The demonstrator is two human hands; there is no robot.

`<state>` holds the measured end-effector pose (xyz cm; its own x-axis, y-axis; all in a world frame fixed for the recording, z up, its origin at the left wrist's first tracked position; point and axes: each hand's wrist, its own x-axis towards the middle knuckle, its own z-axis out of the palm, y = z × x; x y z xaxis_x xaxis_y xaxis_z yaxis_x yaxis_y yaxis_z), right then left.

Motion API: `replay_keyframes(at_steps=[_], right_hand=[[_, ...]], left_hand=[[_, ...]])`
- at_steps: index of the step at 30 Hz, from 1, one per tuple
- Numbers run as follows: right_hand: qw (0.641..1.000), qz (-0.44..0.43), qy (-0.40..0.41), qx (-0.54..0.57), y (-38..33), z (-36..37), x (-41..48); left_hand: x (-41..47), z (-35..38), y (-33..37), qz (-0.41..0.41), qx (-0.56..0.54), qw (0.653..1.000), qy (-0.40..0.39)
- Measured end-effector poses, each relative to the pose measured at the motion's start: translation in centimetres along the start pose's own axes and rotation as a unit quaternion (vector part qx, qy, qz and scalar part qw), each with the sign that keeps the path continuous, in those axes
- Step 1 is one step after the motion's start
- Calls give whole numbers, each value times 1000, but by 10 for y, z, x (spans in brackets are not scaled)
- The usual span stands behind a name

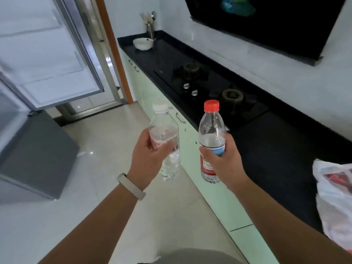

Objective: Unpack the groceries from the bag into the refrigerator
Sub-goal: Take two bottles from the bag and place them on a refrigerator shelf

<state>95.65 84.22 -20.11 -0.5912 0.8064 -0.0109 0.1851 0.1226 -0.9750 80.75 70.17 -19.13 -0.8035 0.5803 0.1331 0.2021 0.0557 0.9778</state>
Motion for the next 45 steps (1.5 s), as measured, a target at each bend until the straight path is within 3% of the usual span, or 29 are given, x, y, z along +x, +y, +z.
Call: replay_keyframes(at_steps=[8,15,31,38,45], right_hand=[[997,-22,-70,2,-33,140,20],[989,-36,-141,11,-49,213,45],[953,-40,-299,39,-50,340,208],[932,-63,-354,35,-64,370,295],[917,-66,-390,44,-88,413,328]], left_hand=[[25,-130,-36,-38,-1,995,88],[33,-193,-60,-67,-13,984,167],[166,-234,-83,-114,28,951,285],[249,-232,-78,-77,43,946,311],[281,-255,-79,-73,36,936,343]])
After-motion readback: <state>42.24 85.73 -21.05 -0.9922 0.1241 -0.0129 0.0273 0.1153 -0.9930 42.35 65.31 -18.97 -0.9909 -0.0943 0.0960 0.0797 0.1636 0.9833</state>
